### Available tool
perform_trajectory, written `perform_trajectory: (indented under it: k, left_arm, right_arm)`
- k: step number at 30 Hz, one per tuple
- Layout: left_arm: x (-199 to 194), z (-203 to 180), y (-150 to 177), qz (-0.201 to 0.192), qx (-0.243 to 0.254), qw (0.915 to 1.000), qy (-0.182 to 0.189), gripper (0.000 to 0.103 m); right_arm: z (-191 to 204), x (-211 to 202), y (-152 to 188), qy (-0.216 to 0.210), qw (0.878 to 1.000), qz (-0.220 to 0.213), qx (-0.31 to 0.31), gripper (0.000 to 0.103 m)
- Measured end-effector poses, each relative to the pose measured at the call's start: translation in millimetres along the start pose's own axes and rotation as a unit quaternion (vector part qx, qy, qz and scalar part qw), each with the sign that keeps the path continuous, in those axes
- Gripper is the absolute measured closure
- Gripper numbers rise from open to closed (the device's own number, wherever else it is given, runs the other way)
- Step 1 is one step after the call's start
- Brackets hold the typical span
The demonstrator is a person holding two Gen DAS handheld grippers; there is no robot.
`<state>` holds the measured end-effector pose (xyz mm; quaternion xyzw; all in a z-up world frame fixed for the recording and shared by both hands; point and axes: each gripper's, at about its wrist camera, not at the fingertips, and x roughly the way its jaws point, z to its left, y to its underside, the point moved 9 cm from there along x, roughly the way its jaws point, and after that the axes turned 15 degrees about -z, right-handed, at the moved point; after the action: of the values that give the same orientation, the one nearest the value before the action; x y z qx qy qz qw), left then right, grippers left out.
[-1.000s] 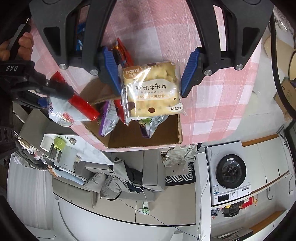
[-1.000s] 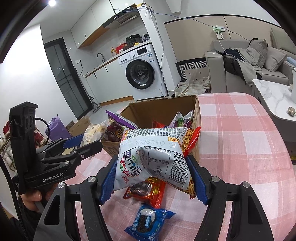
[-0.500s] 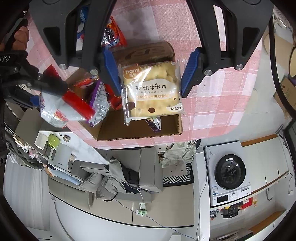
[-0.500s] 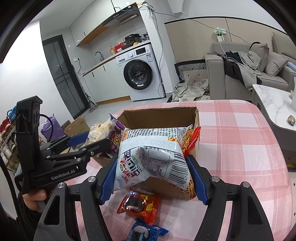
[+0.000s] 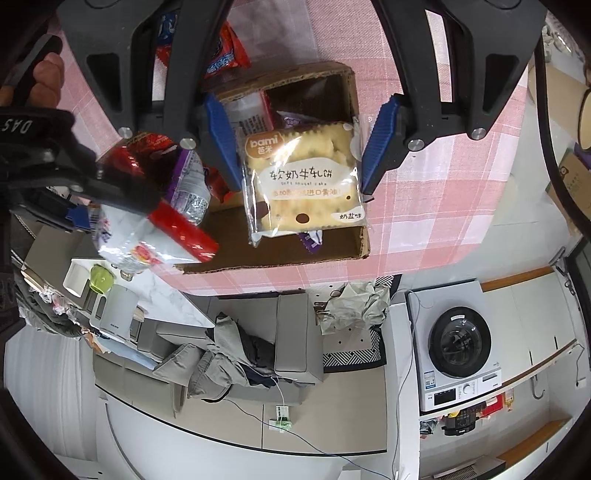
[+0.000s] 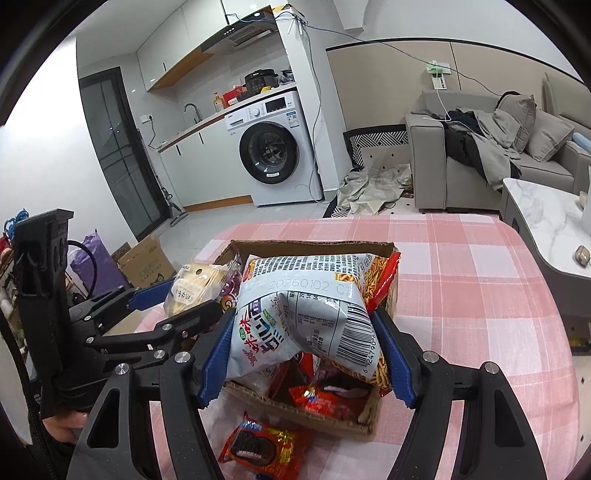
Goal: Organize snacks
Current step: 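Open both tools to drop the cake pack and chip bag into the box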
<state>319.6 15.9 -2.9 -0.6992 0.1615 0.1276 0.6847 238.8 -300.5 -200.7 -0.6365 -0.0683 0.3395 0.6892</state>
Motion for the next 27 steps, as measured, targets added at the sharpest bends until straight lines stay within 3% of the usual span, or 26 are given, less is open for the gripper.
perform_trajectory:
  k: [15, 20, 27]
  left_arm:
    - [32.8, -2.1, 19.1, 0.019, 0.015, 0.9997, 0.007, 0.042]
    - [31.9, -0.8, 21.1, 0.023, 0.014, 0.9996, 0.005, 0.040]
    - [16.6, -1.2, 23.3, 0.019, 0.016, 0.9996, 0.010, 0.027]
  right_arm:
    - [3.0, 23.2, -4.8, 0.003, 1.000, 0.004, -0.001, 0.028]
    - [4.3, 15.9, -8.4, -0.002, 1.000, -0.006, -0.004, 0.018]
    - [-9.6, -5.3, -10.1, 0.009, 1.000, -0.019, 0.008, 0.003]
